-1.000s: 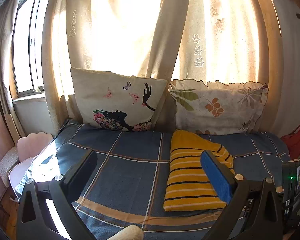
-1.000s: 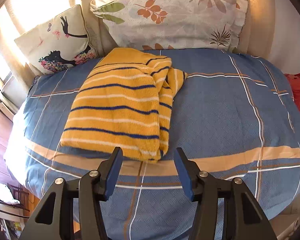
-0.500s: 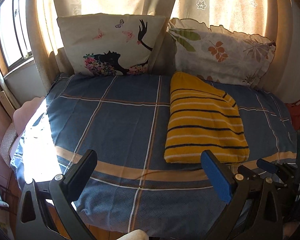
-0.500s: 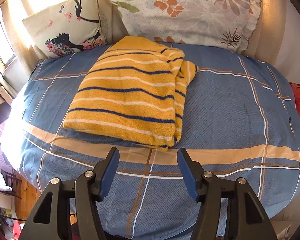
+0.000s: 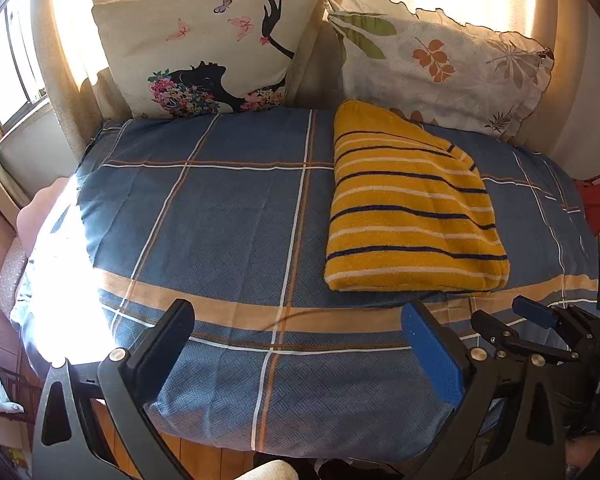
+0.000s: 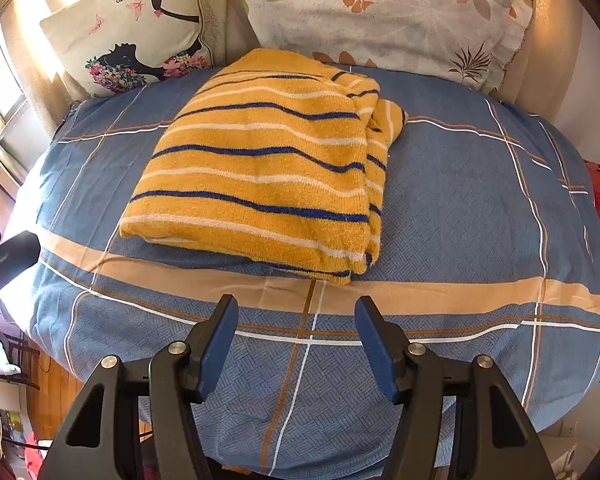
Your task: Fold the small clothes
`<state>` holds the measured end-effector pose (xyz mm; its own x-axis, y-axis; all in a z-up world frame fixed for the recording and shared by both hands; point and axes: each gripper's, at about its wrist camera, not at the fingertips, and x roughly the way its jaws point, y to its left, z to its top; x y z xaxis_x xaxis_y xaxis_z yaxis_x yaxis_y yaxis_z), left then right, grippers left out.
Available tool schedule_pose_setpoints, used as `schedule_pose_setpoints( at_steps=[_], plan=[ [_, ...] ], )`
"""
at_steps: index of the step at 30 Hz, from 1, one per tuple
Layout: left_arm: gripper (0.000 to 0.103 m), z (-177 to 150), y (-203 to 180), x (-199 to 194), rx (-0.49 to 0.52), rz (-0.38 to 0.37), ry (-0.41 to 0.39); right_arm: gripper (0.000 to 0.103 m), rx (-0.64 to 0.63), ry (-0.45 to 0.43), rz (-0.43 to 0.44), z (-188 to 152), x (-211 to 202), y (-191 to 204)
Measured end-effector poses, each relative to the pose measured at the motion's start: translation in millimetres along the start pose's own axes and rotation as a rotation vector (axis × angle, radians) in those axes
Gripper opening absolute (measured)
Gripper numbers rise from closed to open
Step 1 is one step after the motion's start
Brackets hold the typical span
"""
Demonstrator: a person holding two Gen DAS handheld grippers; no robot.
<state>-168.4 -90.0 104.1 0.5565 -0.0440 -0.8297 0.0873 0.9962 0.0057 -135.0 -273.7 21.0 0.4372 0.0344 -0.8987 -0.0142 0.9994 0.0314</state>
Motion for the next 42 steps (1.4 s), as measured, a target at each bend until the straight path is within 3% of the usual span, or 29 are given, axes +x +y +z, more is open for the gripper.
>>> schedule_pose_setpoints(
  at_steps=[7,42],
  plan=[
    [0.103,-4,-3,5,0.003,-0.036,0.022,0.066,0.002,0.003,-0.002,1,3,2],
    [0.103,-12,-8,17,-0.024,-0.034,0.079,0.068,-0.024,0.020,-0.008,-2,9,2]
  ],
)
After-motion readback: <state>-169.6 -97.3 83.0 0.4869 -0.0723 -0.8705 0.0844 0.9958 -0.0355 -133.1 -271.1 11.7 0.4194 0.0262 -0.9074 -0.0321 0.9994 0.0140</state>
